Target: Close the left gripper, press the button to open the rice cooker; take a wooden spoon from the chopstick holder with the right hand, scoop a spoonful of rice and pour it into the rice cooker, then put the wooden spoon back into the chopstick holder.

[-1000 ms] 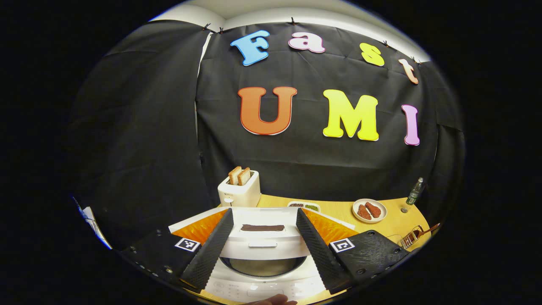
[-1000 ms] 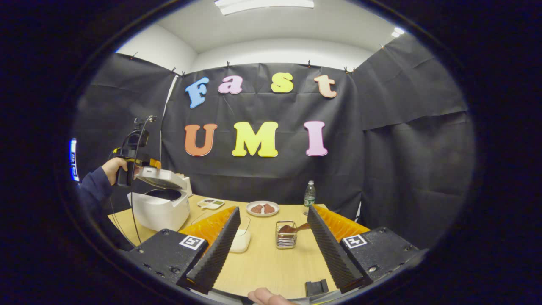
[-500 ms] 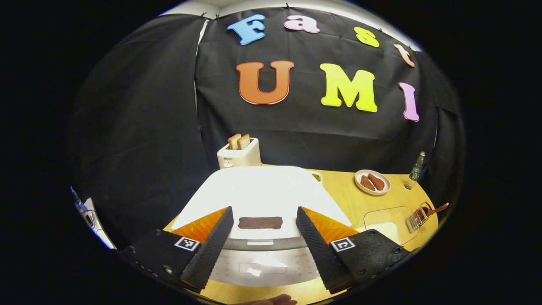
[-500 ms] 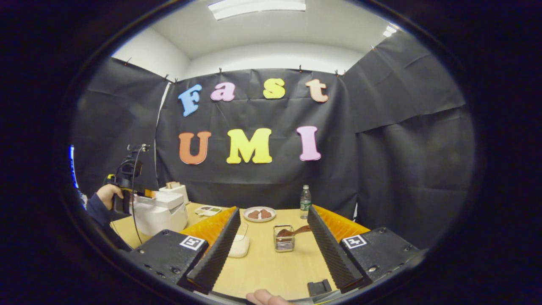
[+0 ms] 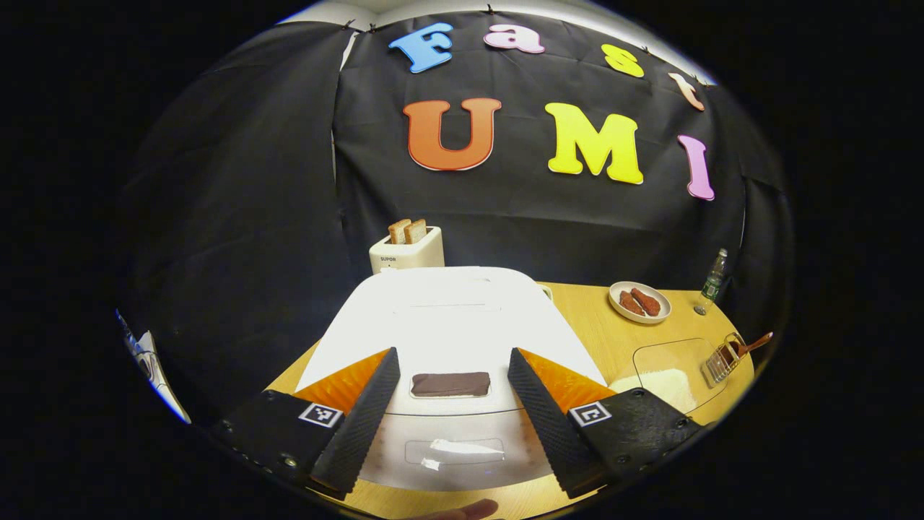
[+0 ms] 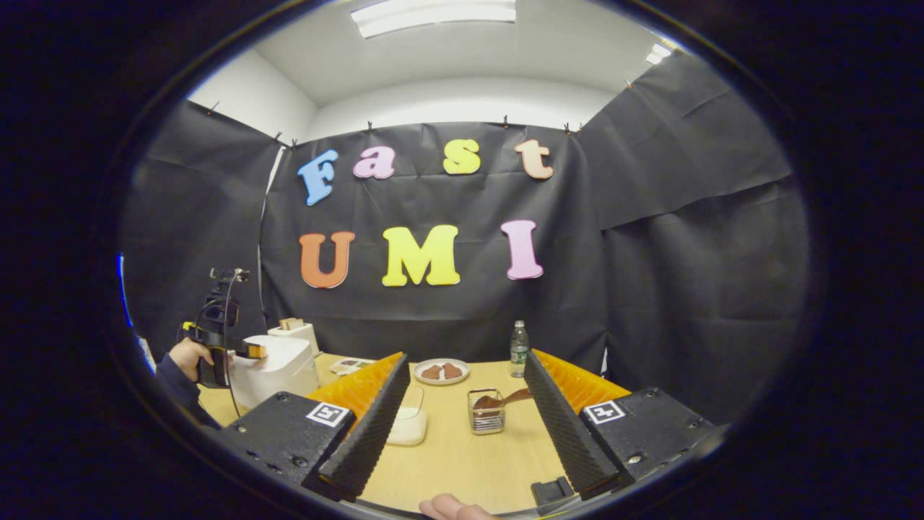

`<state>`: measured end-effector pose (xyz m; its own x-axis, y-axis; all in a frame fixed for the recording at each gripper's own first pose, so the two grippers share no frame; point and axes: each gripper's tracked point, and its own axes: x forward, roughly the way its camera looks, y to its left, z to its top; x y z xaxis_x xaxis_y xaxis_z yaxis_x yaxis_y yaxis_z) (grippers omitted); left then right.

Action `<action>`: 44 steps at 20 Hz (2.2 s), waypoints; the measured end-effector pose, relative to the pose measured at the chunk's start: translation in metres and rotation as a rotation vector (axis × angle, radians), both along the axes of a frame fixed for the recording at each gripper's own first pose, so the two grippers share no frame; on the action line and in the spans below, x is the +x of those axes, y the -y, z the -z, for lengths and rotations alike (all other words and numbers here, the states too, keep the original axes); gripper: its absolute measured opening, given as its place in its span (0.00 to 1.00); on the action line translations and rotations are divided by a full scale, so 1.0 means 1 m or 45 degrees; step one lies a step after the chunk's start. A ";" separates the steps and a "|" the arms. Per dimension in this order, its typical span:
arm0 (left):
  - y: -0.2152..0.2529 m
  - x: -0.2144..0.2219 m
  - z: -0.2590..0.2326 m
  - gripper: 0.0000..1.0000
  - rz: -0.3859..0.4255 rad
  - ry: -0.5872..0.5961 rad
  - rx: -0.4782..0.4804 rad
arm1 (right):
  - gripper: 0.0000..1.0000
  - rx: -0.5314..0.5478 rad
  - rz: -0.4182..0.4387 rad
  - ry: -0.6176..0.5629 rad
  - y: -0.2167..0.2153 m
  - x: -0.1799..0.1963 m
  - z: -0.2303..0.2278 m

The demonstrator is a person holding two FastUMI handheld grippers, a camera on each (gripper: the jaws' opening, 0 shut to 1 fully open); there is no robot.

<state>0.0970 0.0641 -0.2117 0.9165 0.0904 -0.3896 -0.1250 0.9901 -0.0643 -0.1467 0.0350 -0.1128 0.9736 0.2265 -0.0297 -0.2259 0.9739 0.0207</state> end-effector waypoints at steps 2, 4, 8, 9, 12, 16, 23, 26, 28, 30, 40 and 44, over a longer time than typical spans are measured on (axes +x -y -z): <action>0.000 0.001 -0.002 0.99 -0.035 0.032 0.026 | 1.00 -0.009 0.006 0.006 0.001 0.001 -0.002; -0.001 -0.002 -0.003 0.98 -0.062 0.040 0.037 | 0.99 -0.010 0.021 0.010 0.004 0.005 -0.002; 0.002 -0.016 -0.011 0.97 -0.097 0.015 -0.006 | 0.99 -0.010 0.046 -0.006 0.018 0.010 0.000; 0.007 -0.021 -0.019 0.96 -0.079 0.026 -0.013 | 1.00 0.011 0.054 -0.013 0.023 0.010 0.000; 0.015 -0.043 -0.041 0.95 -0.042 0.049 -0.018 | 0.99 0.046 0.083 -0.018 0.036 0.012 -0.001; 0.035 -0.078 -0.081 0.95 0.012 0.170 -0.007 | 0.99 0.050 0.096 -0.020 0.044 0.014 0.004; 0.090 -0.151 -0.109 0.94 0.139 0.319 0.018 | 0.99 0.085 0.089 -0.067 0.049 0.014 0.016; 0.094 -0.179 -0.105 0.96 0.132 0.369 0.045 | 1.00 0.089 0.066 -0.056 0.044 0.007 0.012; 0.103 -0.193 -0.117 0.95 0.151 0.422 0.040 | 1.00 0.082 0.061 -0.049 0.041 0.004 0.010; 0.105 -0.202 -0.125 0.95 0.158 0.451 0.028 | 1.00 0.065 0.069 -0.051 0.039 0.002 0.010; 0.114 -0.214 -0.150 0.95 0.178 0.544 0.040 | 1.00 0.046 0.062 0.009 0.029 -0.010 -0.005; 0.111 -0.210 -0.135 0.95 0.168 0.505 0.032 | 0.97 0.059 0.055 0.004 0.033 -0.010 -0.002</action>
<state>-0.1130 -0.0468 -0.0768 0.9995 -0.0329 -0.0033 0.0327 0.9978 -0.0574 -0.1567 0.0023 -0.1105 0.9825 0.1855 -0.0170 -0.1840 0.9808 0.0650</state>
